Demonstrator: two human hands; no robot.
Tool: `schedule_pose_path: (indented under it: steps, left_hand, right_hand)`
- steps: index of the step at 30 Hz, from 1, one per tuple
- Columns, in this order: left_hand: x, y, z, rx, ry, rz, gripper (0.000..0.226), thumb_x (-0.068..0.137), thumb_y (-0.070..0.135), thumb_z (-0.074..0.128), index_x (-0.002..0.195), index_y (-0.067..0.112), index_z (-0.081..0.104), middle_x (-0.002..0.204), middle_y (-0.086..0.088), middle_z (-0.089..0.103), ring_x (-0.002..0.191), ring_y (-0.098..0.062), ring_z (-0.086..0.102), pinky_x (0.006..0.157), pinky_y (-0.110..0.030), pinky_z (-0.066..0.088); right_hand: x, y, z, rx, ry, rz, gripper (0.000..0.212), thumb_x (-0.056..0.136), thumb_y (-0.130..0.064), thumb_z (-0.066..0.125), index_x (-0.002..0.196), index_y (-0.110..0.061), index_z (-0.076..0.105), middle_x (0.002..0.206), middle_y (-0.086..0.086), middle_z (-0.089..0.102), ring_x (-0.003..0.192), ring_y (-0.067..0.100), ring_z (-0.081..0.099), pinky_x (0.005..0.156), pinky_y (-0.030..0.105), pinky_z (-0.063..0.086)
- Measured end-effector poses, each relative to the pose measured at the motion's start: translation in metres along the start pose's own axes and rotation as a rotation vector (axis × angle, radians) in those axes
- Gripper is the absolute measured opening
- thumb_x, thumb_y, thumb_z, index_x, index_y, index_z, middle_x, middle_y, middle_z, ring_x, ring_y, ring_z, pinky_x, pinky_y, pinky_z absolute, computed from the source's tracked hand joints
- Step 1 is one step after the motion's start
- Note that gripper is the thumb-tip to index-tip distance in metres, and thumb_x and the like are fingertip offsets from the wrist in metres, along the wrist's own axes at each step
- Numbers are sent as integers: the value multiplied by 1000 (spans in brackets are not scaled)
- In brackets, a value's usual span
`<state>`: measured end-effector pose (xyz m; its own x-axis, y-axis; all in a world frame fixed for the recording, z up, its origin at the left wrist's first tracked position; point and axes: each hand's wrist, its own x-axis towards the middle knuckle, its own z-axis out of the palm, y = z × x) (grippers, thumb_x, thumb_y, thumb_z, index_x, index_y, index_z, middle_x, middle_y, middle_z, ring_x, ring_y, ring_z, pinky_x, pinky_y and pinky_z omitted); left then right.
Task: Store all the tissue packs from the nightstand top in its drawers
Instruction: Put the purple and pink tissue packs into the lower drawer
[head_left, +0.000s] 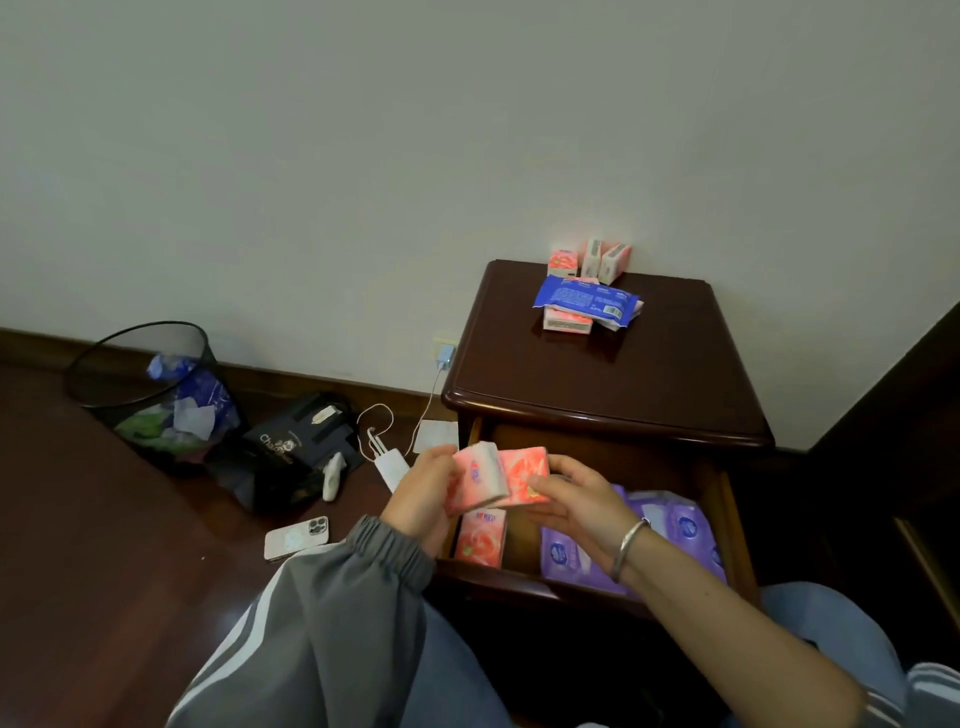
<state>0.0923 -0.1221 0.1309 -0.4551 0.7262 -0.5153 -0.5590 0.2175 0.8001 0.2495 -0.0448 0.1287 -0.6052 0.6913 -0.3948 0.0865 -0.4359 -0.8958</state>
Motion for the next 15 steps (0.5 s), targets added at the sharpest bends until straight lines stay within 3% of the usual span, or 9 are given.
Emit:
schedule_pose_path:
  steps: [2,4,7,9,12,15]
  left_hand:
    - [1,-6,4,188,-2,28,35,93,5,48,127,14,42,105,-10,57,88,-22,63,64,-34,54]
    - [3,-14,7,288,6,47,40,91,11,59,127,16,42,109,-9,57,95,-25,64,78,-43,57]
    - [3,-25,13,404,91,155,47,87,19,66,129,12,45,116,-10,59,103,-25,63,91,-46,53]
    - [5,-30,15,475,96,222,48,87,24,66,129,10,47,117,-8,58,104,-21,61,90,-39,53]
    - [13,-31,7,571,106,300,46,88,30,64,128,11,51,114,-2,58,97,-10,57,75,-16,48]
    - [26,-34,-12,769,269,310,42,94,27,54,133,11,49,132,-8,54,116,-18,54,92,-25,42]
  right_hand:
    - [2,3,-3,-11,-28,30,21,94,-18,54,113,-11,59,96,9,72,82,20,71,71,25,55]
    - [5,5,-6,28,-63,63,27,95,-30,51,115,-15,60,104,11,71,94,26,70,83,33,55]
    - [10,8,-8,-1,-84,48,36,87,-41,61,111,-15,61,104,9,72,95,23,70,77,30,57]
    - [17,11,-10,-104,-31,17,38,80,-31,72,110,-11,60,105,11,71,93,21,70,74,28,57]
    - [35,8,-18,-235,101,-34,20,81,-15,69,100,-19,62,109,12,68,101,25,67,90,39,54]
    - [61,-7,-26,-351,164,-51,13,84,-13,64,93,-22,63,110,13,68,99,23,65,93,41,52]
